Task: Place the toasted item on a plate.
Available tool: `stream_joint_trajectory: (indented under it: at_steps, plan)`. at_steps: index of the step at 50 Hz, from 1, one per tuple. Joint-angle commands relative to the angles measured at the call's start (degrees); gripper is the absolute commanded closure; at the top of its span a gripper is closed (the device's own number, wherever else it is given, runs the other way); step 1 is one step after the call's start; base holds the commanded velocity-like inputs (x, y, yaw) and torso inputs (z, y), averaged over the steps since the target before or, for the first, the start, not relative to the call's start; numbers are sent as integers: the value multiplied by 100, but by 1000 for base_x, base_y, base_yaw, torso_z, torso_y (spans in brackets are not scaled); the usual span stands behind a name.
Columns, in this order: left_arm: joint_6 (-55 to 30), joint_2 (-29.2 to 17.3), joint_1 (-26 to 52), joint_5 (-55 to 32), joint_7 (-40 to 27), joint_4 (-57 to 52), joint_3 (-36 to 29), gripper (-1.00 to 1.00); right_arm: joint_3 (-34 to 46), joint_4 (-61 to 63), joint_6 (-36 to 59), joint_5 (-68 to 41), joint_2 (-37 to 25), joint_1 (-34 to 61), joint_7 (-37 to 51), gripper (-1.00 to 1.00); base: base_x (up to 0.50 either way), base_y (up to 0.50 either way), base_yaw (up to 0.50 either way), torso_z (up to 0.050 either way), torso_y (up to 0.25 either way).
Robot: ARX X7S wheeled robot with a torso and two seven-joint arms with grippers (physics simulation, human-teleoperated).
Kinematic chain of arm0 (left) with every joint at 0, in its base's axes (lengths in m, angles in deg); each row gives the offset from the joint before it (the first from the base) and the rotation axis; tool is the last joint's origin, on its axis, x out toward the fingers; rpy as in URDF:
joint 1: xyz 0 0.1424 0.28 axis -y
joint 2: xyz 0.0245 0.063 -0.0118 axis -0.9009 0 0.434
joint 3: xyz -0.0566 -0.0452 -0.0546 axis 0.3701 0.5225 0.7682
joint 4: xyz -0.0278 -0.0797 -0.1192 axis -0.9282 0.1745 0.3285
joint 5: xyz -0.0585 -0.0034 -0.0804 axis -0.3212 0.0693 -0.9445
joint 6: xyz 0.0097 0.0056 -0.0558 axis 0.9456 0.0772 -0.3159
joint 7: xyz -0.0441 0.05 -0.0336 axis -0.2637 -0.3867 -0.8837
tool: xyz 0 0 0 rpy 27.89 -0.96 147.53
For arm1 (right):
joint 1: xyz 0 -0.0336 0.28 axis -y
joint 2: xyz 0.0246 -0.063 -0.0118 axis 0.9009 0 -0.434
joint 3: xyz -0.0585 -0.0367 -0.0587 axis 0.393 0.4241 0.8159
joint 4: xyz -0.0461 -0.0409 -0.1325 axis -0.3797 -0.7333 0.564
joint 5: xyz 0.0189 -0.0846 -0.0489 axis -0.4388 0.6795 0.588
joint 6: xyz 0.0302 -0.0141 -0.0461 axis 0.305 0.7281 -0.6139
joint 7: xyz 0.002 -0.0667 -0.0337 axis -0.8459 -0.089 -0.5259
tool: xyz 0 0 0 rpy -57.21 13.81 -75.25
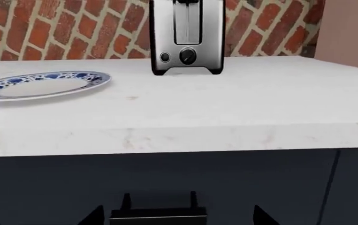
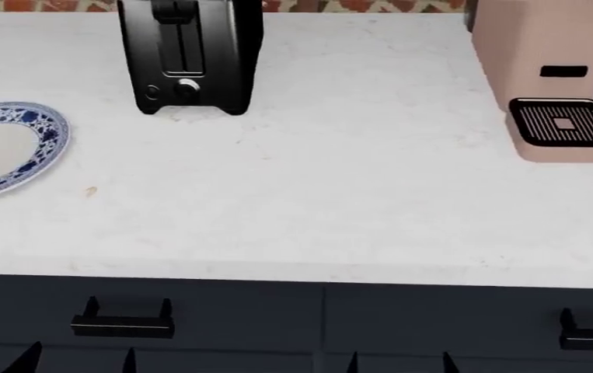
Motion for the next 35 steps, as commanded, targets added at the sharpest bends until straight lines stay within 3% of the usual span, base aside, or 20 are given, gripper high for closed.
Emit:
stream_joint_trajectory:
  at_steps: [1, 35]
  plan:
    - [8, -80, -4, -100, -78, -9, -53, -100, 117, 81, 30, -4, -77, -12, 93, -100, 0, 500, 0, 50, 51]
    - [42, -230, 14, -245, -303, 37, -199, -100, 450, -14, -72, -101, -200, 23, 176, -100, 0, 500, 0, 50, 51]
